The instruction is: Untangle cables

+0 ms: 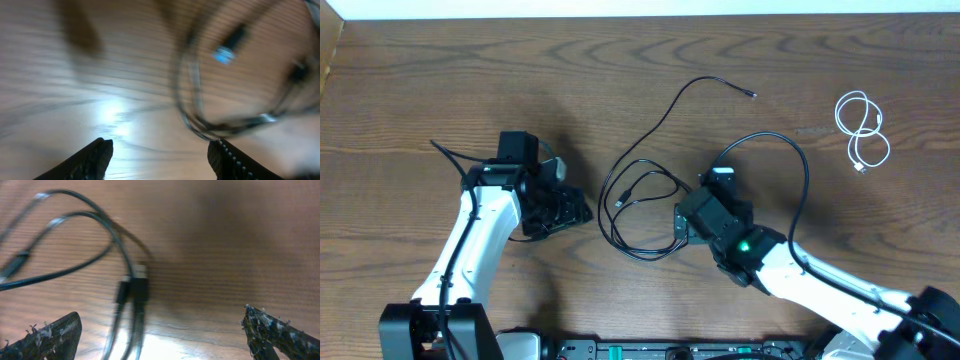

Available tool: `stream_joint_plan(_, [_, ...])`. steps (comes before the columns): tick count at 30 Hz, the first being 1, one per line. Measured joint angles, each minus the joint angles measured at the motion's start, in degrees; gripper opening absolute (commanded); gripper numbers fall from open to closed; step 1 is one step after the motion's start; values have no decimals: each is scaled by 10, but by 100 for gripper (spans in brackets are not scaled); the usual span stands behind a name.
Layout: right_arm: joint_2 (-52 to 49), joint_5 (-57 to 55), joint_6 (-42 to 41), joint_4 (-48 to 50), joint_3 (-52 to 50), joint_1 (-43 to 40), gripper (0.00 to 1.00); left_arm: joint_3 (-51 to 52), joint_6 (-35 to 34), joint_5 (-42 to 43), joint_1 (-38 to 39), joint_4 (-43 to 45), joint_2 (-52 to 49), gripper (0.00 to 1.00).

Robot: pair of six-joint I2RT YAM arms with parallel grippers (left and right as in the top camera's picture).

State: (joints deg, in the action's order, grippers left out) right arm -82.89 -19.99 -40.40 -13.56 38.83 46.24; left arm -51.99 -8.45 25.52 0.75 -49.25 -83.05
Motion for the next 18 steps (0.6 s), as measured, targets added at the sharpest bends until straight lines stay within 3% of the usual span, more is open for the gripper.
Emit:
stream_joint_plan(6, [-41,48,-18,3,0,-39,99,1,57,77,18,3,0,67])
stream_joint_plan(18, [-60,103,-27,5,0,-59,99,47,72,104,85,87,0,67])
